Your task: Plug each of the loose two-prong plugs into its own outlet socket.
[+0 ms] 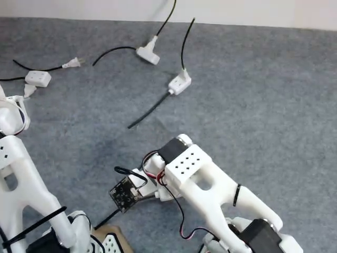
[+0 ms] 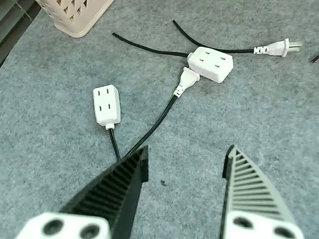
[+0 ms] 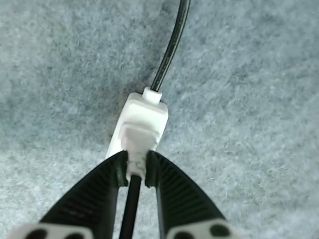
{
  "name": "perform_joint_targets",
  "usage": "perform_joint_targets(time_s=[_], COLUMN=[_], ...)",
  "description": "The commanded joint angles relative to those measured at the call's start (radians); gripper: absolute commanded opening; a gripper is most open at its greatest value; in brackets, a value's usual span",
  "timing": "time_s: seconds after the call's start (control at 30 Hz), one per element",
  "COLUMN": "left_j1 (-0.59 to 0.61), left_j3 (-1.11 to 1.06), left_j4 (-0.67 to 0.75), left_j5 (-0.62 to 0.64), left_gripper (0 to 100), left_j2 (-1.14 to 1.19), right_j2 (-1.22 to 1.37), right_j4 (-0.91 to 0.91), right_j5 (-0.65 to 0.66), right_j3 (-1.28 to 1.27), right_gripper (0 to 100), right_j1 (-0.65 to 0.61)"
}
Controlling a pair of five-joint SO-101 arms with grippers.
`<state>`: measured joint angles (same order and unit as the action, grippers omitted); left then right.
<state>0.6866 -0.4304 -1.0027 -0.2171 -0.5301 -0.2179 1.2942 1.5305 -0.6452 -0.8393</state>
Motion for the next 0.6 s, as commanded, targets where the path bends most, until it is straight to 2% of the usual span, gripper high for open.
perform_joint_targets(time_s=[0.0,0.27,0.57], left_j1=[0.008,0.010,-0.005], left_j3=[0.050,0.044,0.039], left_j4=[-0.003,-0.003,-0.032], left_j5=[0.011,0.011,0.012], left_gripper=[26,26,26], left_j2=[-0.054,-0.196,-0.206], right_j2=[0.133,0.285,0.317], right_j4=[-0.053,-0.122,-0.114], right_j5=[0.008,0.003,-0.017], right_j3=[-0.016,-0.013,-0.016], right_gripper=[0.9,0.9,0.9], right_j1=[0.013,0.024,0.076])
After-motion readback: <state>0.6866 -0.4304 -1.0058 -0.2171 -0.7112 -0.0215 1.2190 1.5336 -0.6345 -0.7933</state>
